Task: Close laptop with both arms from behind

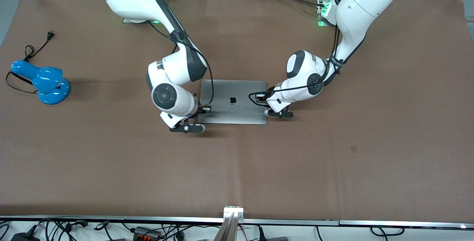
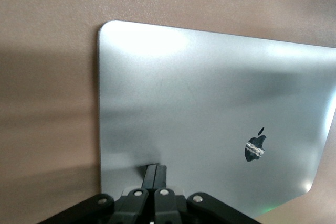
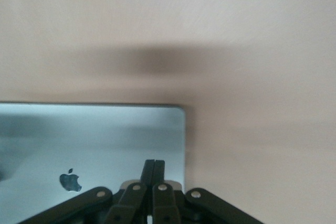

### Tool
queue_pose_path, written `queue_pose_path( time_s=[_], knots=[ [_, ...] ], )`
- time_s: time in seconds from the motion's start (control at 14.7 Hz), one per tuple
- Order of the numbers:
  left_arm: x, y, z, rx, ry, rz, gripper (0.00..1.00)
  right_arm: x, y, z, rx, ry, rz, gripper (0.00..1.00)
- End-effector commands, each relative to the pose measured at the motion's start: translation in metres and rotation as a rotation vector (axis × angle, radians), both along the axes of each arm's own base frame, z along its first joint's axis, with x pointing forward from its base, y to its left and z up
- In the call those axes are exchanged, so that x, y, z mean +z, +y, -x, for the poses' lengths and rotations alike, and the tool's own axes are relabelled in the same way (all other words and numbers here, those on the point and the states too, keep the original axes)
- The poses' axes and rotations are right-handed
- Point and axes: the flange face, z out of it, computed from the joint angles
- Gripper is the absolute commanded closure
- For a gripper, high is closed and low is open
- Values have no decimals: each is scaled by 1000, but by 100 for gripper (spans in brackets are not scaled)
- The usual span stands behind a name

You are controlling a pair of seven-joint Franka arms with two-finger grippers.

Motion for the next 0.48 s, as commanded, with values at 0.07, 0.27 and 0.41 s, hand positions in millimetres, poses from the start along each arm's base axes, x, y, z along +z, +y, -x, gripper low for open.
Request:
queue_pose_path(
  time_s=[0.07, 0.27, 0.41],
  knots=[
    [-24, 7, -3, 12, -17, -34, 100, 57, -38, -8, -8, -27, 21, 100],
    [-13, 13, -4, 8, -27, -40, 100, 68, -60, -11, 15, -6, 34, 100],
    [-3, 18, -5, 2, -24, -46, 100, 72, -64, -11, 14, -3, 38, 100]
  ],
)
